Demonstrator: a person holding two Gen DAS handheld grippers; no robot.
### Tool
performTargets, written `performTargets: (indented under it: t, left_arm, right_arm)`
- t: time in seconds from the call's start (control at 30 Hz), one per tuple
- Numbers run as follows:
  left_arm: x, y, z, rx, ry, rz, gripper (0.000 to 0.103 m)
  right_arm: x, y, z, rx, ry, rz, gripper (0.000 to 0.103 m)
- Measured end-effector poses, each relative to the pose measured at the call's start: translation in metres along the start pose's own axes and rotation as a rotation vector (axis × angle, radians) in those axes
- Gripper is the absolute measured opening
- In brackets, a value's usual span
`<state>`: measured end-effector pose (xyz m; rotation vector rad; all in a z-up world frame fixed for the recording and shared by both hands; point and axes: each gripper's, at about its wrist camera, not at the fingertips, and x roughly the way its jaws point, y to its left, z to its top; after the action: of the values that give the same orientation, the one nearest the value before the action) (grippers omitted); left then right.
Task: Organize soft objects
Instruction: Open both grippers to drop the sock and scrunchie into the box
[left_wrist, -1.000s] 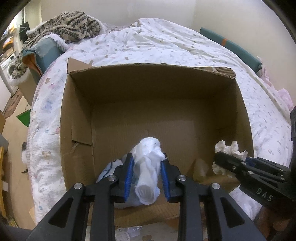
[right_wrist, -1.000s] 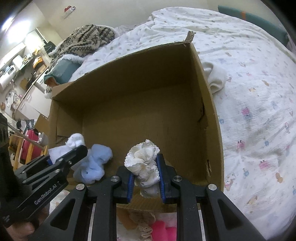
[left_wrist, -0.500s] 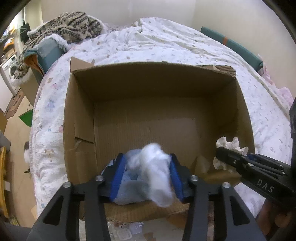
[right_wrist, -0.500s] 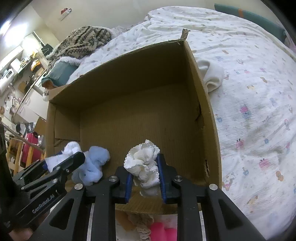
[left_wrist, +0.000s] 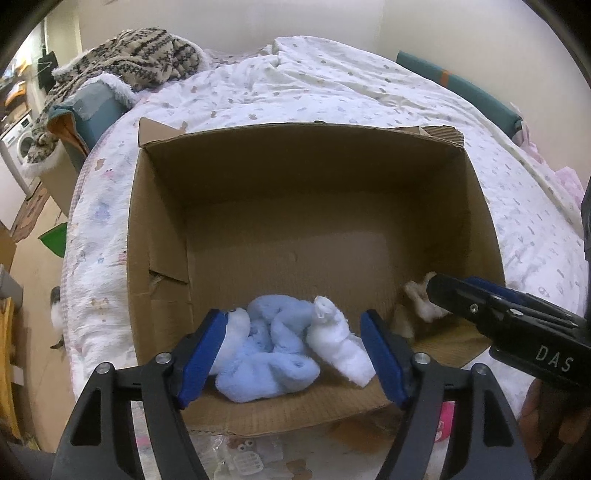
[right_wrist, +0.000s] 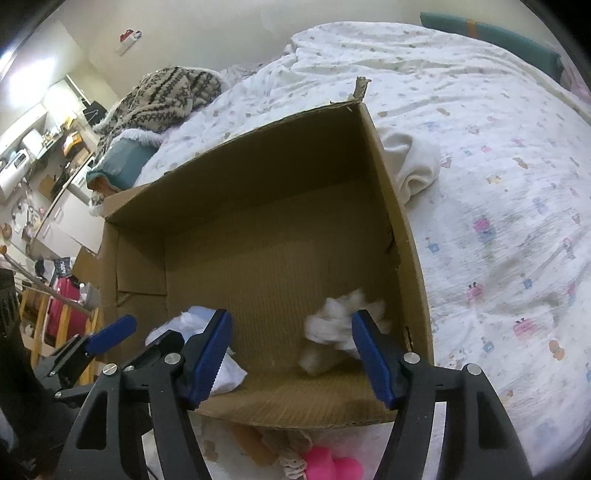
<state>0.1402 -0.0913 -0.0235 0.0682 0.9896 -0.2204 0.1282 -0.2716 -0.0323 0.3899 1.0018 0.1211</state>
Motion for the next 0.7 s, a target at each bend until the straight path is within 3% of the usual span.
performTargets:
  t: [0.7]
  left_arm:
    - [-0.031,0.023,-0.010,-0.053,-0.024,0.020,0.073]
  right_arm:
    - [-0.027,-0.007,-0.014,0.018,-0.026,-0.031,0.071]
